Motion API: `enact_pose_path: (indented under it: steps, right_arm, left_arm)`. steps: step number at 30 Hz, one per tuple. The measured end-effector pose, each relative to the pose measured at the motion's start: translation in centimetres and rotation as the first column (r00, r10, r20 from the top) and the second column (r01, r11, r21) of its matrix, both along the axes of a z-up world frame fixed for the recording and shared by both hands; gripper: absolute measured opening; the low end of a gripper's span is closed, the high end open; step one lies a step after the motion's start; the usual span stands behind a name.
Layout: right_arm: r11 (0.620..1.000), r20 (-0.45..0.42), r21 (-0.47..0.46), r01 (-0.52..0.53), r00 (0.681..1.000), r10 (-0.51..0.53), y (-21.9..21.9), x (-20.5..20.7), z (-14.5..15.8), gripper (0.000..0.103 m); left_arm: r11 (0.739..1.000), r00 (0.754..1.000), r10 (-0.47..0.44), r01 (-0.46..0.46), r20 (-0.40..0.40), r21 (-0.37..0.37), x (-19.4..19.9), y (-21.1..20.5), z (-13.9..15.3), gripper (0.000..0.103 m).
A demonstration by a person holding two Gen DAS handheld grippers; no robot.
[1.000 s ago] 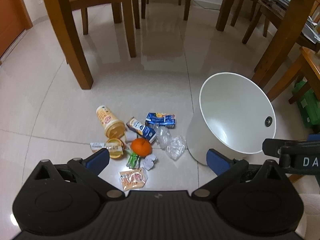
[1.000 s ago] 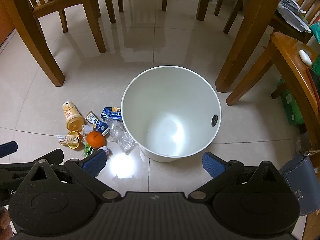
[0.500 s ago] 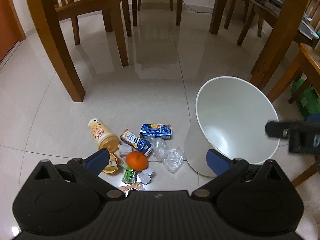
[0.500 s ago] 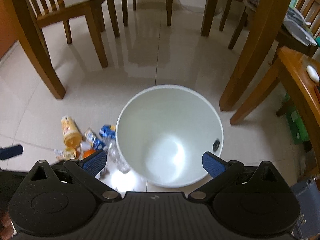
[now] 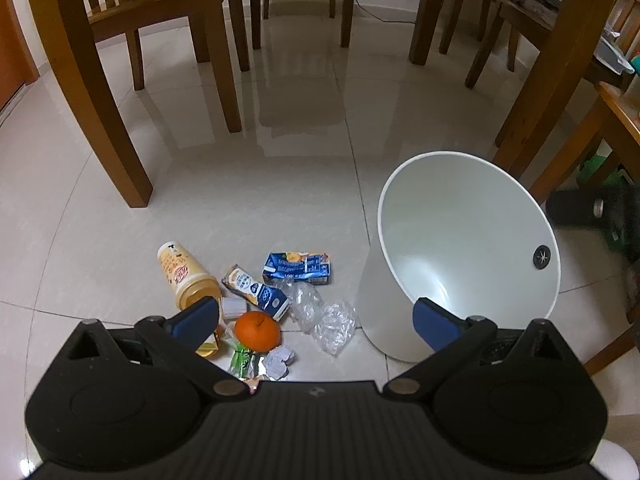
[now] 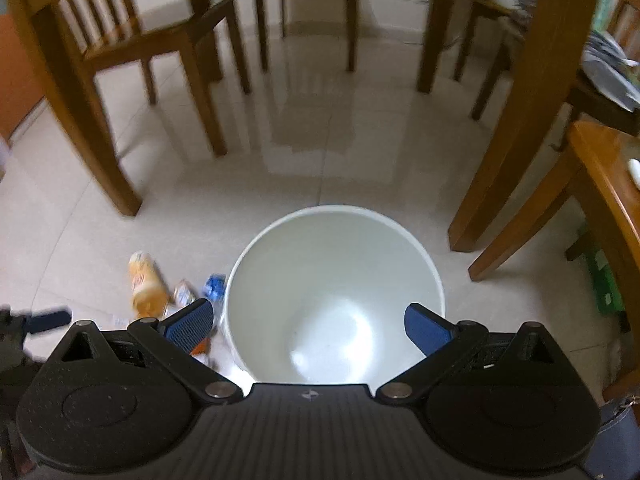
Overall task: Collect trash
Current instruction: 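Move the right gripper to the white bin rim and close on it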
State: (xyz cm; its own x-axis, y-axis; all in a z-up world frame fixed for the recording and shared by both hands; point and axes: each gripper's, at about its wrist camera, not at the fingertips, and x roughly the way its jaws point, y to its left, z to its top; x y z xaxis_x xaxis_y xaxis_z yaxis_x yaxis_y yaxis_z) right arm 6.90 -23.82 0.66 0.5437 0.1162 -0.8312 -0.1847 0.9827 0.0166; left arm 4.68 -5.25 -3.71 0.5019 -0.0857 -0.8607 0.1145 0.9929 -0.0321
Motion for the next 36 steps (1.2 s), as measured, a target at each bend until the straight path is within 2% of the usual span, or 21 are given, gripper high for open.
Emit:
enact_pose_path:
  steps: [4, 6, 8, 10, 13, 18, 23, 29, 32, 36]
  right_arm:
    - [1.0, 0.092, -0.011, 0.022, 0.996, -0.021, -1.2, 0.8, 0.0, 0.103]
    - [1.0, 0.07, -0.005, -0.006, 0.998, 0.006, -2.0, 1.7, -0.7, 0.103]
    - [1.0, 0.051, -0.025, 0.01, 0.999, -0.008, -2.7, 2.5, -1.6, 0.103]
    - [0.997, 0.008, -0.067, 0.04, 0.999, -0.039, -3.1, 3.3, -2.9, 0.103]
    - [0.991, -0.04, -0.052, 0.121, 0.992, -0.123, -5.0, 4.2, -5.0, 0.101]
    - [0.965, -0.126, -0.025, 0.261, 0.957, -0.262, -8.6, 4.9, -8.6, 0.08]
    - [0.951, -0.19, -0.01, 0.308, 0.933, -0.304, -10.5, 6.0, -10.7, 0.06]
    - [0.935, -0.245, -0.008, 0.354, 0.906, -0.345, -11.7, 7.3, -12.0, 0.06]
    - [0.939, -0.291, -0.027, 0.342, 0.896, -0.334, -11.4, 7.9, -13.4, 0.059]
    - [0.94, -0.316, -0.102, 0.324, 0.886, -0.34, -10.6, 8.5, -14.9, 0.036]
  left_arm:
    - [1.0, 1.0, 0.001, -0.001, 0.008, 0.003, 0.1, -0.1, -0.5, 0.102]
    - [1.0, 1.0, 0.004, -0.004, 0.022, 0.011, 0.0, -0.1, -1.0, 0.102]
    - [1.0, 0.999, -0.001, 0.0, 0.044, 0.026, -0.1, -0.2, -1.3, 0.102]
    - [0.999, 0.998, -0.014, 0.012, 0.065, 0.041, -0.2, -0.3, -1.9, 0.102]
    - [0.998, 0.996, -0.025, 0.02, 0.082, 0.064, -0.3, -0.6, -2.5, 0.102]
    - [0.998, 0.996, -0.038, 0.033, 0.084, 0.062, -0.5, -0.8, -3.9, 0.102]
    - [0.999, 0.999, -0.027, 0.025, 0.047, 0.043, -0.7, -1.0, -4.9, 0.102]
    - [1.0, 0.999, -0.017, 0.016, 0.036, 0.022, -1.6, -0.4, -5.4, 0.102]
    - [1.0, 0.999, -0.005, 0.005, 0.037, 0.015, -2.0, 0.2, -5.4, 0.102]
    - [1.0, 0.999, 0.03, -0.03, 0.042, -0.001, -2.6, 1.2, -5.4, 0.102]
